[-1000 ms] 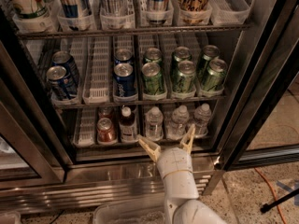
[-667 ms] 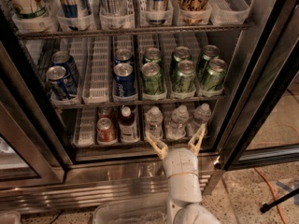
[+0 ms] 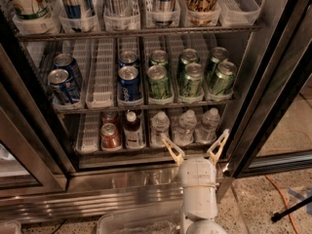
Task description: Pick water bottle from bottom shelf of fridge
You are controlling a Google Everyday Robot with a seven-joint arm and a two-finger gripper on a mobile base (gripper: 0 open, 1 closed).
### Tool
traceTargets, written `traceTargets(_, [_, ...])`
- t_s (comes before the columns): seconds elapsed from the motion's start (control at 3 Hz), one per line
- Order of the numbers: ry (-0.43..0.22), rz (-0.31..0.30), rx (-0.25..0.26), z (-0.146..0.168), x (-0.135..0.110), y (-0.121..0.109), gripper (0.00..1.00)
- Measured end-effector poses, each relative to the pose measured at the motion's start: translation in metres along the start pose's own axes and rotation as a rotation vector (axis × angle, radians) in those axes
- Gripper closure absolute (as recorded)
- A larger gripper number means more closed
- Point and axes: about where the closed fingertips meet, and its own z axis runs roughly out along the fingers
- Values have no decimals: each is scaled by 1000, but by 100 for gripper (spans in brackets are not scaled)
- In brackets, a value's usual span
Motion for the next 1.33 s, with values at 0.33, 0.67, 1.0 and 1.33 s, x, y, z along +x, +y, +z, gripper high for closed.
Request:
traceTargets(0.33, [55,15,-15,5,16,-2,0])
traceTargets(0.67, [151,46,27,11,47,-17,0])
traceTargets(1.0, [186,22,92,6,96,-50,0])
traceTargets(1.33, [186,22,92,6,96,-50,0])
